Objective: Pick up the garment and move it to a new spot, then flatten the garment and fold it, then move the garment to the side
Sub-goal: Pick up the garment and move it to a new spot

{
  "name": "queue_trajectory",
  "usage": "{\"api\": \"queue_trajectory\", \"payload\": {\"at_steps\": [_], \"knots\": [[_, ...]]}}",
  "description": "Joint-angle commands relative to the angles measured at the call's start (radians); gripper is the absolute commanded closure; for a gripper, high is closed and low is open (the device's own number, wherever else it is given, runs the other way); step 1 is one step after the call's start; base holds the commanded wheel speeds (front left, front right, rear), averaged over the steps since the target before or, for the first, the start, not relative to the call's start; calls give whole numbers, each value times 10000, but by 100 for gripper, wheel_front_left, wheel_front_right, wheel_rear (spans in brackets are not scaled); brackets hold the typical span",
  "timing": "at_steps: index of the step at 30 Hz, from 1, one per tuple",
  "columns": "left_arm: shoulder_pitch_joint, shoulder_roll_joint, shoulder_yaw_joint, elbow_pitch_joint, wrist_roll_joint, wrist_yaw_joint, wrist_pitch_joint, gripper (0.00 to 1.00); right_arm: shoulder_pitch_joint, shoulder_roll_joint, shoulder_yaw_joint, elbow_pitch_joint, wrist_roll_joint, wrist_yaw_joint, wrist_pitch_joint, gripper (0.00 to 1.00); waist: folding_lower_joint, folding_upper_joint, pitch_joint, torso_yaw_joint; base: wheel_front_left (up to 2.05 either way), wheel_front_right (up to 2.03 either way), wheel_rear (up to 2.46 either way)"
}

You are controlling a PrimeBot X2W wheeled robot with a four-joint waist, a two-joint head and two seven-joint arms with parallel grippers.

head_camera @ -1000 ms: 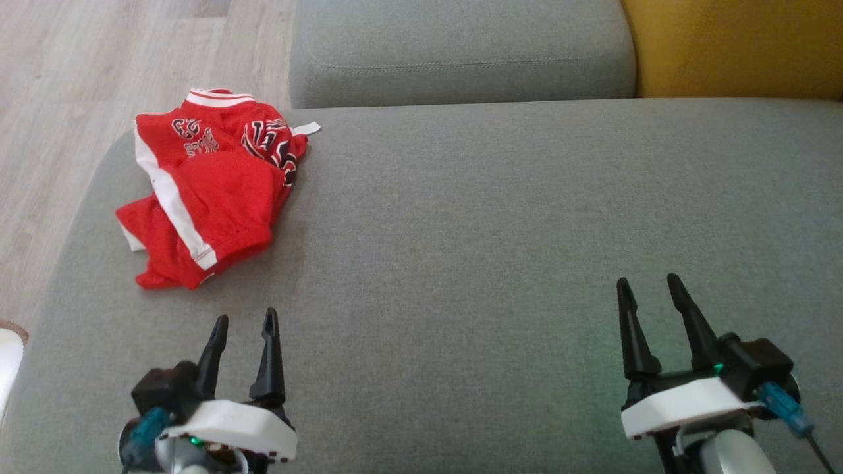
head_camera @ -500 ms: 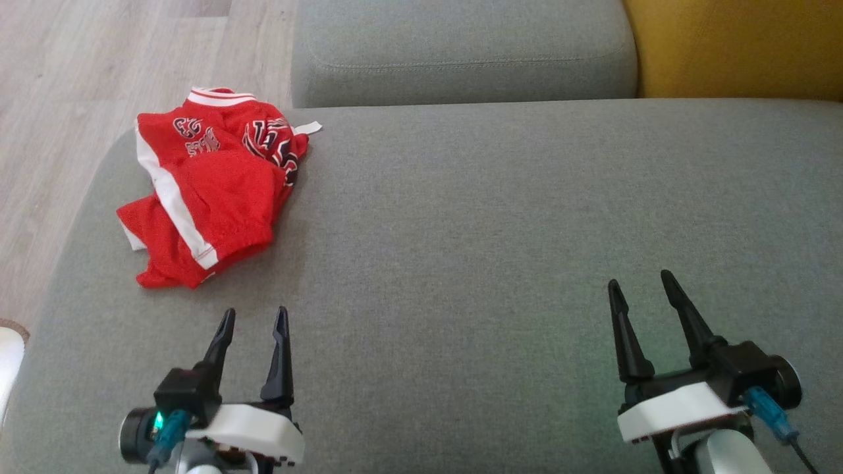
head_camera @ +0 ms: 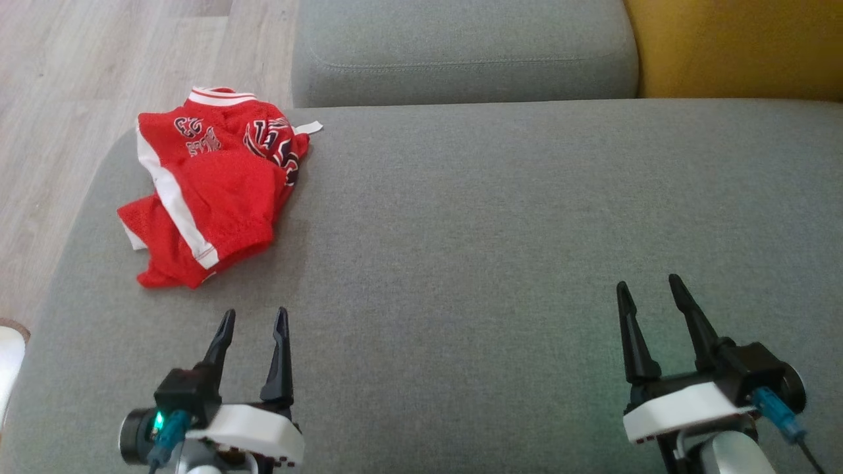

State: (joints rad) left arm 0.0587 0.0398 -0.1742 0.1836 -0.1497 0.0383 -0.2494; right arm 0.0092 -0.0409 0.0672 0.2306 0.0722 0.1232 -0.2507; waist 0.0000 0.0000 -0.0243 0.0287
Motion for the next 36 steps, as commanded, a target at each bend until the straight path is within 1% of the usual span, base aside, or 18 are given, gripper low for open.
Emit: {"api": "queue_trajectory", "payload": {"at_steps": [1, 16, 20, 24, 33, 34, 36], "knots": [[-391, 104, 354, -299, -26, 75, -124, 0, -577, -93, 206, -272, 95, 75, -111, 0, 0, 0, 3, -4, 0, 0, 0], [-429, 104, 323, -226, -43, 51, -124, 0, -621, -93, 165, -245, 235, 75, -111, 0, 0, 0, 38, 18, 0, 0, 0], [-460, 104, 280, -223, -41, 56, -124, 0, -588, -93, 132, -271, 282, 75, -111, 0, 0, 0, 59, 186, 0, 0, 0], [-515, 104, 220, -247, -42, 57, -124, 0, -534, -93, 95, -374, 335, 75, -111, 0, 0, 0, 110, 681, 0, 0, 0], [-553, 104, 306, -315, 24, 44, -124, 0, -501, -93, 168, -472, 431, 75, -111, 0, 0, 0, 226, 2328, 0, 0, 0], [-553, 104, 306, -315, 24, 44, -124, 0, -501, -93, 168, -472, 431, 75, -111, 0, 0, 0, 226, 2328, 0, 0, 0], [-536, 104, 338, -337, 30, 39, -124, 0, -504, -93, 201, -478, 437, 75, -111, 0, 0, 0, 236, 2622, 0, 0, 0]]}}
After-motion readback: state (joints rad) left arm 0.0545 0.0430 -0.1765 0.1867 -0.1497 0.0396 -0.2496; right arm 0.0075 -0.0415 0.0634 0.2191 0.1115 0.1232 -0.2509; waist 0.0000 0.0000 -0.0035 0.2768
